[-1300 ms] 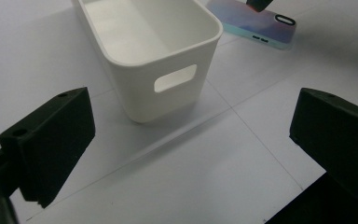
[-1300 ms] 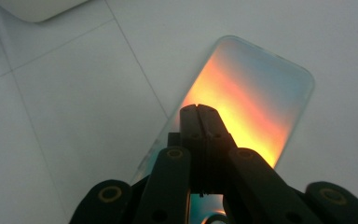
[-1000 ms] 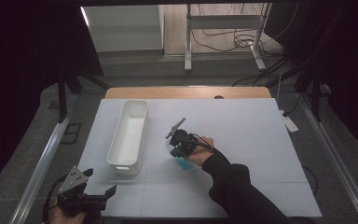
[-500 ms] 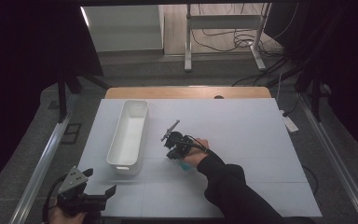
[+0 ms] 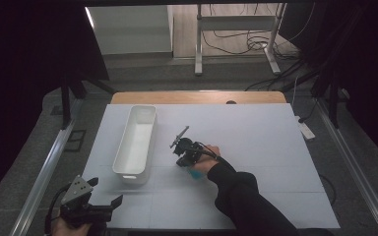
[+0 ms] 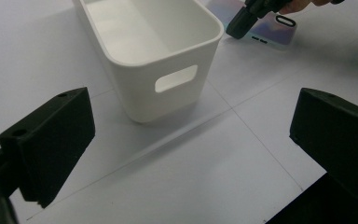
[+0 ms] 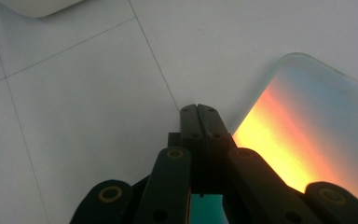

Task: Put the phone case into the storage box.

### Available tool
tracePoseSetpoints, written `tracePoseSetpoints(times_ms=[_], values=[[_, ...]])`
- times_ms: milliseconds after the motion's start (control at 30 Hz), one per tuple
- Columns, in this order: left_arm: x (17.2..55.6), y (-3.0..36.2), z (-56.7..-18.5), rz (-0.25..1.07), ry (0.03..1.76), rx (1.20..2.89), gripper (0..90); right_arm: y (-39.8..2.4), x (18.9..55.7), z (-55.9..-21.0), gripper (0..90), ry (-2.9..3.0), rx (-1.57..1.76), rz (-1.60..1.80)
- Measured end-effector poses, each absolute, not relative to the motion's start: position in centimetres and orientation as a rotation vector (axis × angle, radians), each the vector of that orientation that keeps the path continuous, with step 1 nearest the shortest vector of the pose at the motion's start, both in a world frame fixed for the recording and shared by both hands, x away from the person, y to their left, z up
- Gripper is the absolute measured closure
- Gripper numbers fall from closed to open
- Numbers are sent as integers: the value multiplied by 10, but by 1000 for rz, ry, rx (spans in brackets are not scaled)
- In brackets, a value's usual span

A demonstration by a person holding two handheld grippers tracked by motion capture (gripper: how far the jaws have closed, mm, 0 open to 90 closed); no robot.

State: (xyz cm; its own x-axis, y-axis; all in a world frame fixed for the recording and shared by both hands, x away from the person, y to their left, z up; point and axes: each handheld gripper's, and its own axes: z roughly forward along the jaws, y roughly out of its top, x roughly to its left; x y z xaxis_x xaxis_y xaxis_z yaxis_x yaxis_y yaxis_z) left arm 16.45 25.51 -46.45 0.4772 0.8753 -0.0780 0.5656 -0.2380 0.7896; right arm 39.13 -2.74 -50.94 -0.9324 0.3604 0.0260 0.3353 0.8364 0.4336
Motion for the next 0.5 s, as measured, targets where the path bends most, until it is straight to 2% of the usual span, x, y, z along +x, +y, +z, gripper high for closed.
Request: tracePoseSetpoints(times_ms=[500], values=[[165,255,-464,491,1198,1933,6,-42,408,-509,889,2915,641,674]])
